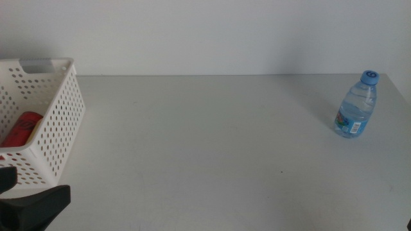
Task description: Use arms to grab the bottles and put them into the dustbin to the left of the table.
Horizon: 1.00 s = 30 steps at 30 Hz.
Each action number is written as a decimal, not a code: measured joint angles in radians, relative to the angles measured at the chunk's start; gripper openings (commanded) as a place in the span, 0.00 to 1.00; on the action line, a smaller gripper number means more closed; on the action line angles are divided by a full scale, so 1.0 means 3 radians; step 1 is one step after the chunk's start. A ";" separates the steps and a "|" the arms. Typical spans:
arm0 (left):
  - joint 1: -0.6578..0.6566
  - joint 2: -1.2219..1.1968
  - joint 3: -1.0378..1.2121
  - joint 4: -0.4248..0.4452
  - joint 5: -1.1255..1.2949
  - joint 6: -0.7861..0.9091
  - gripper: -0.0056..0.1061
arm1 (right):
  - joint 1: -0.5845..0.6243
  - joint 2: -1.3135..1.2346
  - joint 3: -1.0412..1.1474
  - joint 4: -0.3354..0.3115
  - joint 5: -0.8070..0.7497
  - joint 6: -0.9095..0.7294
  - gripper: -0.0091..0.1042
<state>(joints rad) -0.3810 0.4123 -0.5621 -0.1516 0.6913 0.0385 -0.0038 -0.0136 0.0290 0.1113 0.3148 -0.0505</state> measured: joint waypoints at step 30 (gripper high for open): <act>0.0000 0.0000 0.0000 -0.0001 0.0006 0.0000 0.89 | 0.0000 0.4597 -0.0063 -0.0776 -0.4793 0.0295 0.68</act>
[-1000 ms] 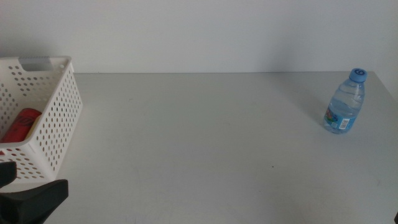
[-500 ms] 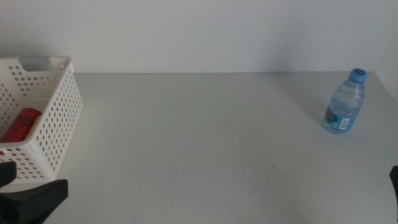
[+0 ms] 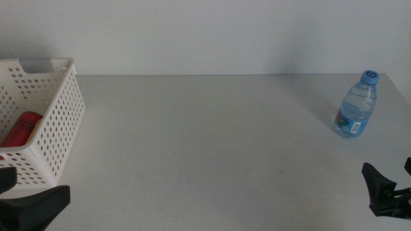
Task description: Use arms to grab the bottles and put them into the dustbin to the left of the table.
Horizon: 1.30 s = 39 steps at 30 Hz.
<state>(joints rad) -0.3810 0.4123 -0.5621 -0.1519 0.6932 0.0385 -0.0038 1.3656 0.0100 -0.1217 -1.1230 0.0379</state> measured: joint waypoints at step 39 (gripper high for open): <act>0.0000 0.0000 0.0000 0.0000 0.0004 0.0000 0.89 | 0.0000 0.2579 -0.2835 0.0751 -0.0058 0.0003 0.38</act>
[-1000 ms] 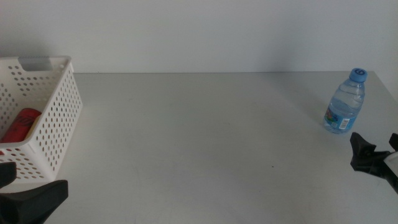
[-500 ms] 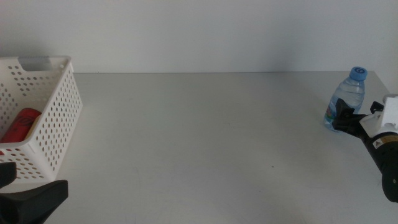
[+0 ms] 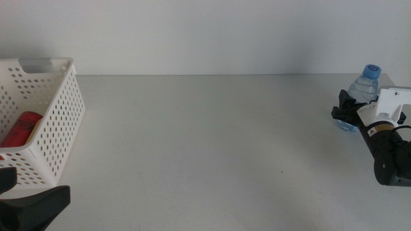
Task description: Use arms to grab the bottles and put them into the dustbin to the left of the table.
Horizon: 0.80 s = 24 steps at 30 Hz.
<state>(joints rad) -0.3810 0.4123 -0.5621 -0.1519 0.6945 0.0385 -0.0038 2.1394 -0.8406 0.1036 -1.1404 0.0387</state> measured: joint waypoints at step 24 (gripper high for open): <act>0.0000 0.0000 0.0000 0.0000 0.0000 0.0000 0.89 | 0.1704 0.0455 -0.1834 -0.2090 0.1235 0.1289 0.07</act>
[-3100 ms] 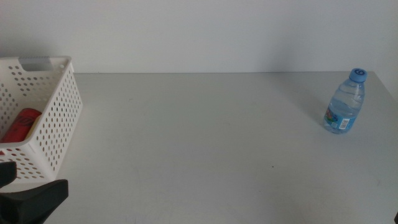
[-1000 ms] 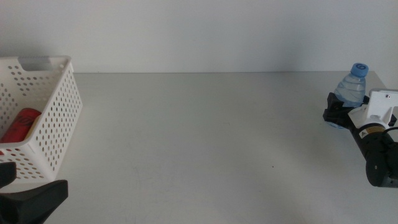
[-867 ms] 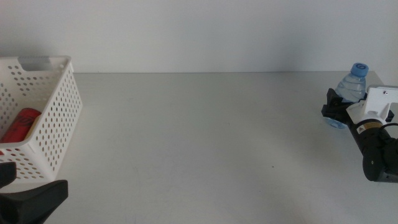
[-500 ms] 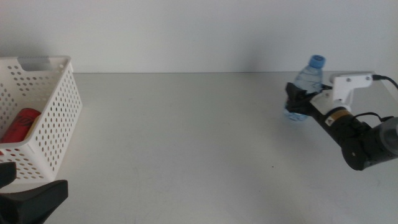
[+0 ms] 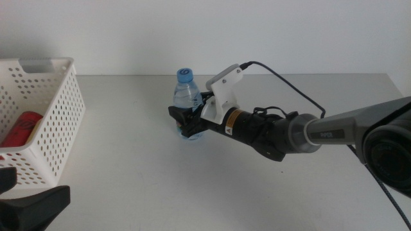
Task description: Use arms to grab the bottles and put them into the dustbin to the left of the table.
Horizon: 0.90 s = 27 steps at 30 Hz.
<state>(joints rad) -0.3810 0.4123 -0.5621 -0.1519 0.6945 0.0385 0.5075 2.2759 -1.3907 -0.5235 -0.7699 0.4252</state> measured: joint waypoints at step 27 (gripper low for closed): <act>0.0000 0.0000 0.0000 0.0000 0.0000 0.0000 0.89 | 0.0199 -0.0864 0.0272 -0.0768 0.1160 0.0802 0.82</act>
<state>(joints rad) -0.3810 0.4123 -0.5621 -0.1519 0.6945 0.0385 0.5670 2.0166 -1.3092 -0.7538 -0.4219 0.6658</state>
